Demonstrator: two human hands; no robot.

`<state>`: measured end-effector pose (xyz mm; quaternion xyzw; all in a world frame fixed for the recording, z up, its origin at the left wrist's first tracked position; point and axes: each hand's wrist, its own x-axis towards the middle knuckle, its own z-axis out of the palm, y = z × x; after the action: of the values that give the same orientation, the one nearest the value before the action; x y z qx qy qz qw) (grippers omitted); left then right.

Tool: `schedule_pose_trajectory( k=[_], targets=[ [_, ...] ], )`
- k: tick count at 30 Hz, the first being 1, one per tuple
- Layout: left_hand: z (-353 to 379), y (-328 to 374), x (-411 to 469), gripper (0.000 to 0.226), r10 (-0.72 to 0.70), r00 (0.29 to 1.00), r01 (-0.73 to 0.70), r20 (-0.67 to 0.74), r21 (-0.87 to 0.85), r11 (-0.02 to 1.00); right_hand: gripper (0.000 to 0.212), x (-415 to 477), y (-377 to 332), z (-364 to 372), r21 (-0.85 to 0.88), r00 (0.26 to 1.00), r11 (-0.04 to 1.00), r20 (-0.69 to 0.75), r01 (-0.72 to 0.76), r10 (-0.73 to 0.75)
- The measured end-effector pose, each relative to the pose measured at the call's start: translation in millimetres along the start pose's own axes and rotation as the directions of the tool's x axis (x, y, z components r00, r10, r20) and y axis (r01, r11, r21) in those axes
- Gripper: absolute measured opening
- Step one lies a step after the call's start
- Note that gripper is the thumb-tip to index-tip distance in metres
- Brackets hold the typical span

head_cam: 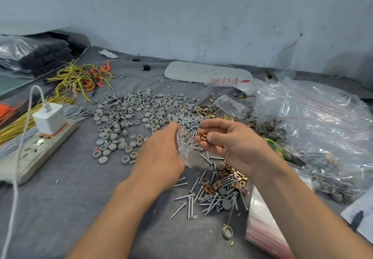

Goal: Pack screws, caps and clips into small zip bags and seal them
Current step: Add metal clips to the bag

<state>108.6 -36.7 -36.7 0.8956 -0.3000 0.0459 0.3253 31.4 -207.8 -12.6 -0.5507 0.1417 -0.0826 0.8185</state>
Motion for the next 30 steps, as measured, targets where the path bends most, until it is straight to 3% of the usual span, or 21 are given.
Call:
schedule_pose_trajectory(
  k=[5,9,15,22,26,30],
  targets=[
    [0.7,5.0,-0.6,0.03,0.009,1.0,-0.009,0.03,0.007,1.0,0.03,-4.2,0.3,8.6,-0.112,0.998,0.992,0.0,0.063,-0.064],
    [0.7,6.8,-1.0,0.028,0.023,0.999,-0.024,0.028,0.001,1.0,0.025,-7.2,1.9,18.6,-0.346,0.986,0.928,-0.032,0.141,-0.161],
    [3.6,9.1,-1.8,0.033,0.017,0.999,-0.017,0.028,0.013,1.0,0.02,-11.7,4.4,30.2,-0.778,0.955,0.601,-0.007,0.182,-0.297],
    [3.7,11.1,-3.8,0.035,0.009,0.998,-0.009,0.057,-0.005,1.0,0.035,-17.1,2.1,39.6,-0.93,0.974,0.336,0.081,0.15,-0.211],
    [3.5,12.8,-4.2,0.035,0.006,0.999,-0.007,0.046,0.018,1.0,0.031,-14.6,5.6,45.4,-0.976,0.987,0.196,0.071,0.099,-0.144],
    [3.4,13.6,-4.7,0.028,0.005,0.999,-0.007,0.04,0.055,0.998,0.028,-13.1,14.2,48.1,-0.979,0.989,0.183,0.064,0.088,-0.134]
  ],
)
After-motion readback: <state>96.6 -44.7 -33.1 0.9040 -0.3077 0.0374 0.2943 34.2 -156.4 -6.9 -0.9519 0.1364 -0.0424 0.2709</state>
